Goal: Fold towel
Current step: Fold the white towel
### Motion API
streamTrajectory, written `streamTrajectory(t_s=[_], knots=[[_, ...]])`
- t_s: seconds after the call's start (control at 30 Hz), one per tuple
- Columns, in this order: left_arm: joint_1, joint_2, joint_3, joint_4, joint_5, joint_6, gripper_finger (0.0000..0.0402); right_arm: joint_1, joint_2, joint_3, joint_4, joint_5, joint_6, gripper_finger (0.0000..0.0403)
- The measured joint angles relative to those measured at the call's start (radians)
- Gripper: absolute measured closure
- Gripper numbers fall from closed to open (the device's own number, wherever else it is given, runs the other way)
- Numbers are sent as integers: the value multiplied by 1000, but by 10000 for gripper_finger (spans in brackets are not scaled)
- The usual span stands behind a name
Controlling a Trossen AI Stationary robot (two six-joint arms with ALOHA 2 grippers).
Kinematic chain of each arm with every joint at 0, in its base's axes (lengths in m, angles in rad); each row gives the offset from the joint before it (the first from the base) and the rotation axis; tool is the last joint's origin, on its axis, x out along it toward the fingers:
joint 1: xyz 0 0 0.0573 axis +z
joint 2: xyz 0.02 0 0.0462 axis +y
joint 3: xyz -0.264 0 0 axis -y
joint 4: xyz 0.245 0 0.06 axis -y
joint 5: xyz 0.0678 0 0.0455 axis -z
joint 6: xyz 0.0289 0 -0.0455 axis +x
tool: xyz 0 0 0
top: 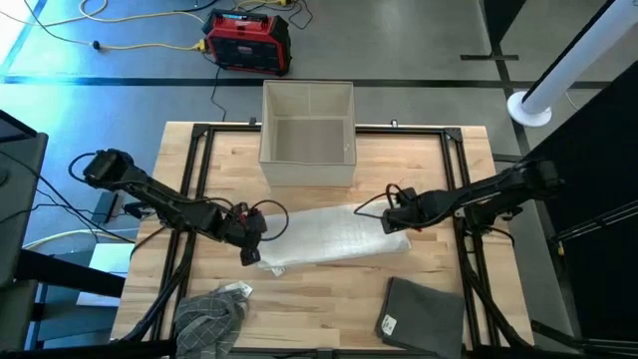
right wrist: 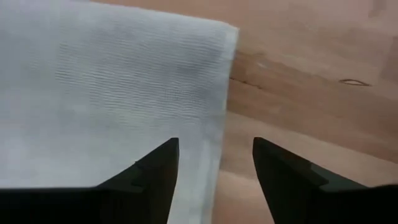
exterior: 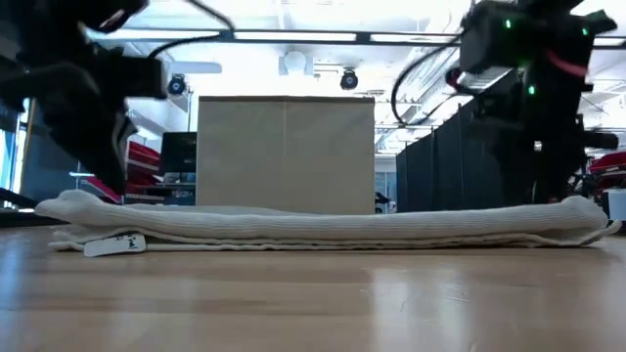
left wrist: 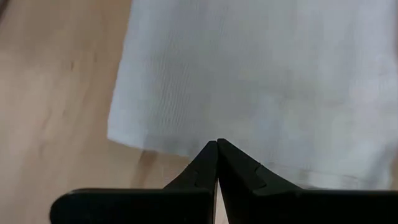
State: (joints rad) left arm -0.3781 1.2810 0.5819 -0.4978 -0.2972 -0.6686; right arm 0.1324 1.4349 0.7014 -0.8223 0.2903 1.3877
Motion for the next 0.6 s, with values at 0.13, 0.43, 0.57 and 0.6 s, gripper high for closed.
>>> streamTrajectory(t_s=[0.13,0.43,0.57,0.6], knots=[[-10,3,-61,94,2,-64,401,2,77,-22,72,9,3,208],[-18,9,-109,144,15,-107,401,-1,71,-41,178,-32,-44,380],[9,35,-143,202,40,-112,401,-1,2,-16,78,-49,-43,392],[18,44,-154,227,40,-115,401,-1,-24,0,44,-40,-46,394]])
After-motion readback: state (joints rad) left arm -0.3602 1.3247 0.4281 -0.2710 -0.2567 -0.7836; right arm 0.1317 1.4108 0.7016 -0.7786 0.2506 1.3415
